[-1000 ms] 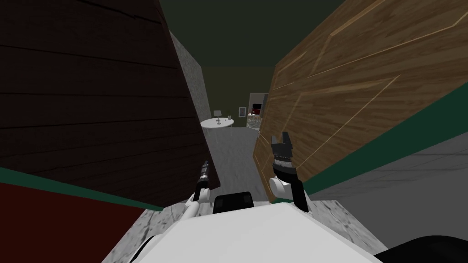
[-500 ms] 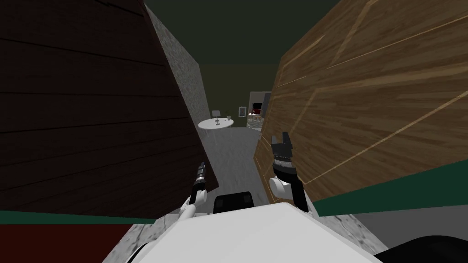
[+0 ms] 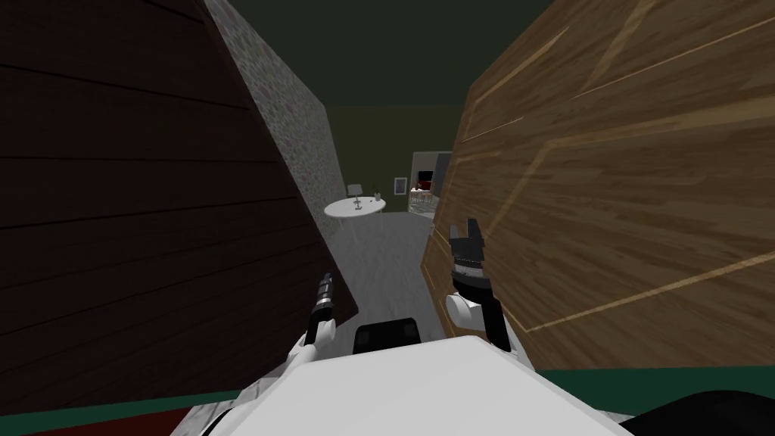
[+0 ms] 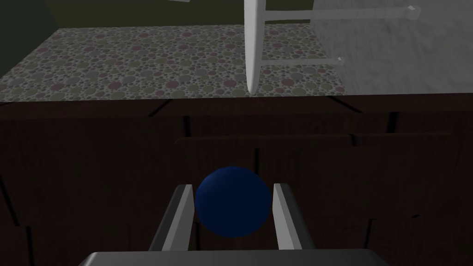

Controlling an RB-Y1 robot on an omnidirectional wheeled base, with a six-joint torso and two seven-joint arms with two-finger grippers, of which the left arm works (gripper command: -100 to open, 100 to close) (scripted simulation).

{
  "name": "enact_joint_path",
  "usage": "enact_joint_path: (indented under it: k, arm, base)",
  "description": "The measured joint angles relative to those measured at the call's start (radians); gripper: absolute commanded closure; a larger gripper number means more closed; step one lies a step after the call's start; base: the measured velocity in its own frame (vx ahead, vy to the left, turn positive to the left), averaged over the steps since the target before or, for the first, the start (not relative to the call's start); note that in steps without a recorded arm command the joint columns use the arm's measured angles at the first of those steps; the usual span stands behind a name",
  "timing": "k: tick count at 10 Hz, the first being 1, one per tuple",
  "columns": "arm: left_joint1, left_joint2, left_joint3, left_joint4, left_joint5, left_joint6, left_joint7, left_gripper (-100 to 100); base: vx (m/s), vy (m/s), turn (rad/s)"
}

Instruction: Push the door open

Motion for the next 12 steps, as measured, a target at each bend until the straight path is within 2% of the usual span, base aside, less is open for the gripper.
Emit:
enact_joint_path:
  k: [1, 2, 3, 4, 6, 7, 8, 9, 10, 11, 12]
  arm:
    - [0.016, 0.005, 0.010, -0.016, 0.009, 0.003, 0.002, 100]
    - [0.032, 0.020, 0.018, -0.028, 0.017, 0.010, 0.011, 100]
    - [0.050, 0.020, 0.032, -0.056, 0.027, 0.020, 0.006, 100]
    - [0.054, 0.029, 0.037, -0.060, 0.032, 0.022, 0.009, 100]
    - [0.045, 0.036, 0.040, -0.046, 0.035, 0.016, 0.014, 100]
    - [0.018, 0.056, 0.048, 0.023, 0.044, -0.008, 0.028, 100]
    - [0.045, 0.056, 0.054, -0.003, 0.050, -0.006, 0.033, 100]
    - [0.060, 0.064, 0.060, -0.011, 0.056, -0.003, 0.038, 100]
    - [0.059, 0.079, 0.070, 0.005, 0.065, -0.005, 0.047, 100]
    - [0.106, 0.078, 0.084, -0.067, 0.076, 0.025, 0.042, 100]
    - [0.103, 0.090, 0.092, -0.057, 0.082, 0.023, 0.045, 100]
  base:
    - [0.220, -0.064, 0.000]
    - [0.200, -0.067, 0.021]
    - [0.120, -0.038, 0.018]
    - [0.036, -0.004, 0.009]
    - [0.052, -0.019, -0.024]
    - [0.146, -0.065, 0.021]
    - [0.142, -0.047, 0.022]
    - [0.163, -0.037, 0.016]
    - [0.207, -0.015, 0.023]
    - [0.156, -0.009, 0.052]
    - [0.058, -0.006, 0.021]
